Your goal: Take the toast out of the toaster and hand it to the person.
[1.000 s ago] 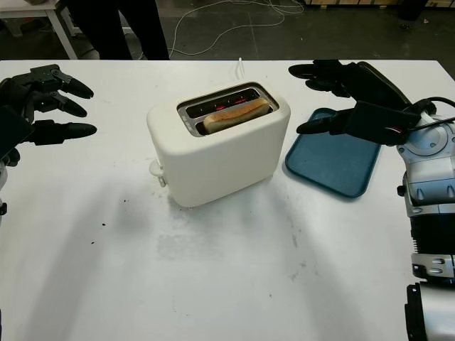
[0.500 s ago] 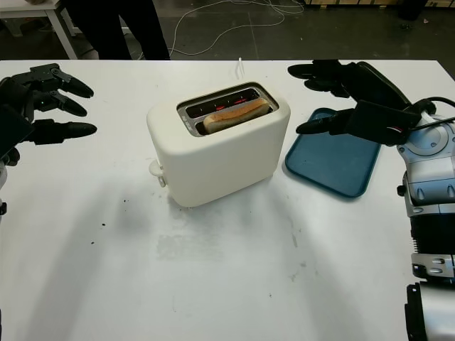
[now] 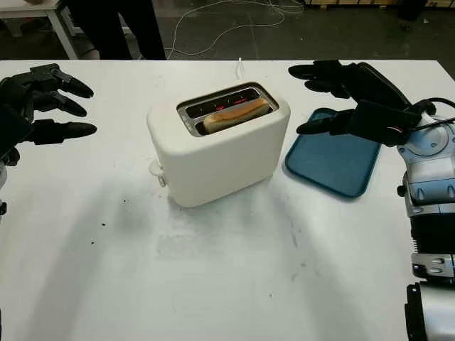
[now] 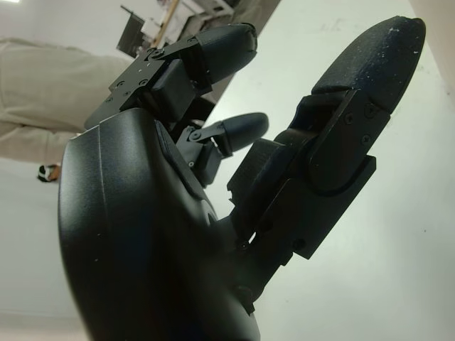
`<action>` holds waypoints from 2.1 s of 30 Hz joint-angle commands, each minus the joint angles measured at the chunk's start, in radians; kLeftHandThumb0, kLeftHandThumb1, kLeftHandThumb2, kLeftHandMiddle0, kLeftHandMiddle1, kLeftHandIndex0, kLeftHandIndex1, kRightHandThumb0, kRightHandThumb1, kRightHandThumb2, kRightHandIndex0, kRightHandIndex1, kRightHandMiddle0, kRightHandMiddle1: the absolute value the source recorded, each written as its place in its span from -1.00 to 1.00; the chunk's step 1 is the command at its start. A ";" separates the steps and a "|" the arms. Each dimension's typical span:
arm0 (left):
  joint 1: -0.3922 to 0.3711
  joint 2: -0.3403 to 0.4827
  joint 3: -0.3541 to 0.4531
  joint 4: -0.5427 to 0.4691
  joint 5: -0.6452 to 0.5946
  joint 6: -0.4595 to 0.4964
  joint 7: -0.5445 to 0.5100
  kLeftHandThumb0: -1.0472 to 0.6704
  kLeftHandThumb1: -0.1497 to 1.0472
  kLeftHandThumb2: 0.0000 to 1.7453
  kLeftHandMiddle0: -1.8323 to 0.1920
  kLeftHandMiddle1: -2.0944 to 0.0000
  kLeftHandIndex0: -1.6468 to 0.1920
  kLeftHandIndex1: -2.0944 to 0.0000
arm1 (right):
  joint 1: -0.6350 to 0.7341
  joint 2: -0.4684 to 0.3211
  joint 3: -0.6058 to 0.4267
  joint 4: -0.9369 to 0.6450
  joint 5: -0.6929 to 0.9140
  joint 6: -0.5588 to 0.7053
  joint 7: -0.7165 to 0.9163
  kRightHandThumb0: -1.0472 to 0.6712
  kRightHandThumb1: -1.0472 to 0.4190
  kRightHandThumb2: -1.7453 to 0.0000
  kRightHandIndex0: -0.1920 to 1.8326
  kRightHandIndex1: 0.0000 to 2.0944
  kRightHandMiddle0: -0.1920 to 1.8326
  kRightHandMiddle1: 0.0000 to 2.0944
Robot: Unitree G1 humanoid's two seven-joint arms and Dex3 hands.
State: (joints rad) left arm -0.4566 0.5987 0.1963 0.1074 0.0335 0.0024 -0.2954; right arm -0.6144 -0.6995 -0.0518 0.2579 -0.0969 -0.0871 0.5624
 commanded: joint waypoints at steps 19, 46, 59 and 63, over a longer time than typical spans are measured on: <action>-0.001 0.007 0.009 -0.010 -0.001 0.003 0.003 -1.00 0.30 -0.99 0.23 -0.09 0.17 0.00 | 0.000 -0.005 0.002 -0.019 -0.018 0.008 -0.017 -0.68 -0.60 1.00 -0.36 -0.91 -0.36 -0.99; -0.001 0.008 0.010 -0.021 -0.004 0.019 0.002 -1.00 0.26 -1.00 0.23 -0.08 0.15 0.02 | 0.003 -0.001 -0.002 -0.039 -0.018 0.027 -0.014 -0.68 -0.60 1.00 -0.36 -0.93 -0.36 -1.00; -0.004 0.003 0.010 -0.009 -0.005 0.008 0.004 -1.00 0.29 -1.00 0.20 -0.07 0.15 0.01 | 0.004 -0.005 0.001 -0.054 -0.027 0.046 -0.015 -0.69 -0.61 1.00 -0.35 -0.94 -0.36 -1.00; -0.005 0.003 0.010 -0.020 -0.008 0.024 0.003 -1.00 0.26 -1.00 0.22 -0.07 0.16 0.01 | 0.001 -0.003 -0.005 -0.041 -0.006 0.039 -0.002 -0.65 -0.59 1.00 -0.36 -0.95 -0.37 -1.00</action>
State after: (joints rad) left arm -0.4565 0.5987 0.1979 0.0990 0.0339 0.0191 -0.2949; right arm -0.6137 -0.6994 -0.0490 0.2058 -0.1225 -0.0391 0.5519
